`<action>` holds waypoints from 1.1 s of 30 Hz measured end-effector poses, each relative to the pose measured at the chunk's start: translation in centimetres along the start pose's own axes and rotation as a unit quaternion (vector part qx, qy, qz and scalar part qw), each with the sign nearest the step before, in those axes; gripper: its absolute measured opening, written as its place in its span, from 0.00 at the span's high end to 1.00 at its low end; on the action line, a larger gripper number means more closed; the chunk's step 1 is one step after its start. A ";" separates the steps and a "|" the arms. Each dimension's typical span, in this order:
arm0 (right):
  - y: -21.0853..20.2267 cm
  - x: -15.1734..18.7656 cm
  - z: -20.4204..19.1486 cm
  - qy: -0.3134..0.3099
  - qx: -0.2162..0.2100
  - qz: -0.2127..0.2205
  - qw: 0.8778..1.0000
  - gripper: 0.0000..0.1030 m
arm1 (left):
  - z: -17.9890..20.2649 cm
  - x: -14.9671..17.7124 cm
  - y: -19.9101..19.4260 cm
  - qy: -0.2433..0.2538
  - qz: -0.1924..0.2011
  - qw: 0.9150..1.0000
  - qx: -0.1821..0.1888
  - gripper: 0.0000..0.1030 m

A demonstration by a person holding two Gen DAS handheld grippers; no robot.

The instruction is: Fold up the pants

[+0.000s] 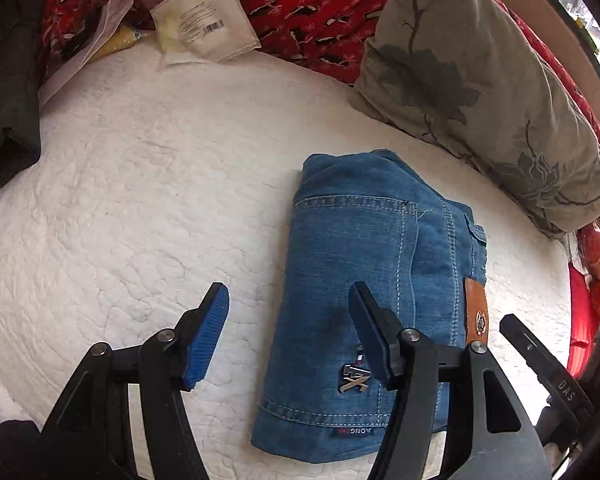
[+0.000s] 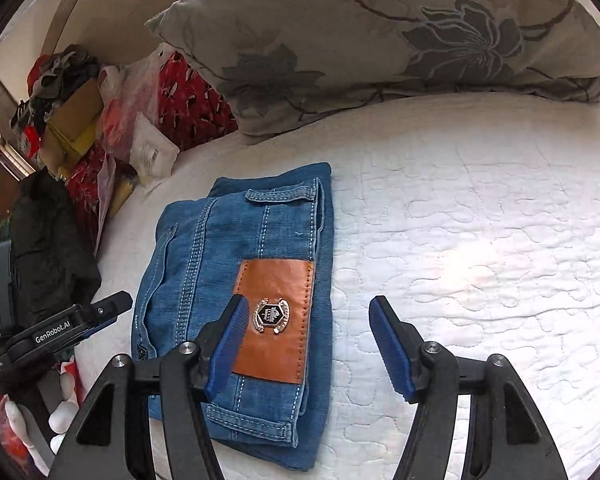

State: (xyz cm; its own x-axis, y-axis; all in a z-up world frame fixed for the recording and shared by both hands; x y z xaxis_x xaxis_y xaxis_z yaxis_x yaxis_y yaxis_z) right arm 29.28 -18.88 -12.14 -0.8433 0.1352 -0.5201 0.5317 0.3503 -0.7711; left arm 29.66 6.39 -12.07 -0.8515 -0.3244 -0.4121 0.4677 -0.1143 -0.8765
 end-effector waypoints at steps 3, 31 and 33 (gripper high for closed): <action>-0.7 1.0 0.8 0.013 0.009 -0.011 1.000 0.32 | -1.4 1.5 -0.5 -0.030 -0.005 0.999 0.014 0.40; -17.2 8.5 -5.2 -0.171 0.296 0.102 0.934 0.00 | -3.5 10.8 -12.6 0.051 0.101 0.979 -0.167 0.40; -17.8 8.6 -5.2 -0.163 0.287 0.105 0.938 0.00 | -3.4 10.1 -15.3 0.031 0.132 0.979 -0.150 0.40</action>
State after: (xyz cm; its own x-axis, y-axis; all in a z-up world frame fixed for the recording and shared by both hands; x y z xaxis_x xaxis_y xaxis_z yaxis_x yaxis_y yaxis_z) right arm 12.15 -19.14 -1.04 -0.6971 -0.1773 -0.6947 0.7161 -0.2208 -0.6622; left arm 13.13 8.05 -3.68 -0.7267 -0.2472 -0.6409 0.5915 0.2494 -0.7668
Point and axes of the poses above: each gripper's, at about its wrist camera, not at the fingertips, and y roughly the way its jaws point, z to its right, x to its underside, the point moved 10 cm from there along y, roughly the way its jaws point, and after that the axes turned 5 degrees about -y, right-handed, at the moved point
